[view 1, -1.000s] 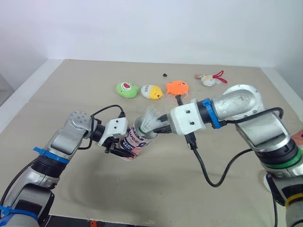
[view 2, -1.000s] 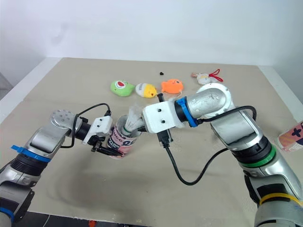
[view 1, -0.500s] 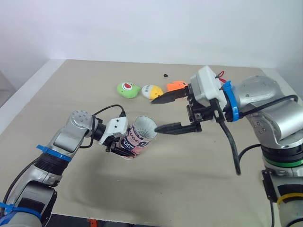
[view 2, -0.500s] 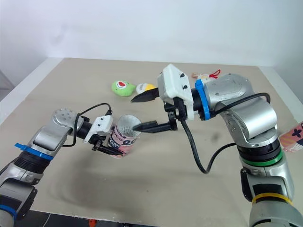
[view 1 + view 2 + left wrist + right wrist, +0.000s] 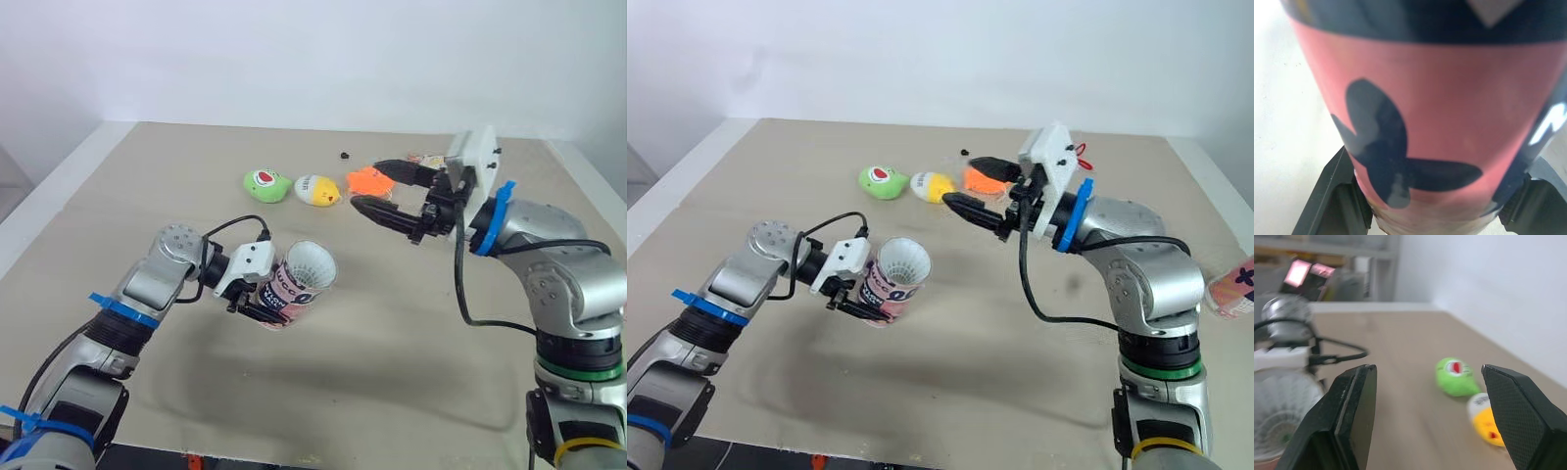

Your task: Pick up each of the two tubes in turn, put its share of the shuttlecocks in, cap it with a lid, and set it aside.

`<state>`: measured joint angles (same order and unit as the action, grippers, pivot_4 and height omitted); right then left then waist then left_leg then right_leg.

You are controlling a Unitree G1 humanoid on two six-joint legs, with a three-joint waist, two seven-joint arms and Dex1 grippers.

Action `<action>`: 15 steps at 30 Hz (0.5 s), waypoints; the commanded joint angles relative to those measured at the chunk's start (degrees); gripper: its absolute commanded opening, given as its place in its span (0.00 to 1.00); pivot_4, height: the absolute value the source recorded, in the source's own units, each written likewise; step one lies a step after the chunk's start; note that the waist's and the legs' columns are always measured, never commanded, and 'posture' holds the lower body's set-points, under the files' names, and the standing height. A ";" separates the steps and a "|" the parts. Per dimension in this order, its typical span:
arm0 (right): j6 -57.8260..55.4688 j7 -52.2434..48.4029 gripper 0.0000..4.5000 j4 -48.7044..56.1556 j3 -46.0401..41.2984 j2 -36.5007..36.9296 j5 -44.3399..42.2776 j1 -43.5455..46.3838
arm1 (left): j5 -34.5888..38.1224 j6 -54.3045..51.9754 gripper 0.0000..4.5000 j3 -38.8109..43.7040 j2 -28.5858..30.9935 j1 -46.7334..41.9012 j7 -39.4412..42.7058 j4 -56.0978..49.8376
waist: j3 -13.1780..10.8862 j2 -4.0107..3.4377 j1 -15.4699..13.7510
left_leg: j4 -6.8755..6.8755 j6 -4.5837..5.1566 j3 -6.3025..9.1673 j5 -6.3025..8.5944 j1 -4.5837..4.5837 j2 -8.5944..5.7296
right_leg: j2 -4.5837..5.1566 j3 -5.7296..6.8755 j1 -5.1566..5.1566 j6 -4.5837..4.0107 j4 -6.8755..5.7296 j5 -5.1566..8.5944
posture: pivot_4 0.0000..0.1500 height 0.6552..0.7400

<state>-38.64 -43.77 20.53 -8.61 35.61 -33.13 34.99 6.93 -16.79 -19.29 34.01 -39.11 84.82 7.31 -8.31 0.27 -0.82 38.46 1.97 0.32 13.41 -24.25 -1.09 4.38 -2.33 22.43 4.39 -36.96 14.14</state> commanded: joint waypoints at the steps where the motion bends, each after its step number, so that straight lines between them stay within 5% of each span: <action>1: -0.75 3.12 0.82 4.09 -4.27 0.00 -2.97 -1.19 | 1.70 -1.18 0.57 -0.11 -1.15 1.87 -1.46 -2.88 | -0.01 0.01 0.03 | 0.00 0.00 0.02 0.00 0.00 0.00 | 0.00 0.00 -0.01 0.00 0.00 0.00 | 1.00 1.00; 15: -7.92 5.58 0.82 12.04 -10.08 5.96 -14.06 -10.42 | 3.26 -3.18 0.57 1.13 0.65 4.96 -4.09 -6.56 | -0.09 0.10 0.33 | -0.04 0.00 0.03 0.00 0.00 0.06 | -0.05 0.00 0.02 -0.04 0.00 0.04 | 1.00 1.00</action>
<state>-46.52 -38.51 30.26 -16.53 40.77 -45.58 24.51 9.68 -20.24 -17.92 34.76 -34.44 81.24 1.17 -8.40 0.37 -0.49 38.42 1.96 0.35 13.41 -24.25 -1.02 4.33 -2.33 22.45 4.35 -36.95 14.18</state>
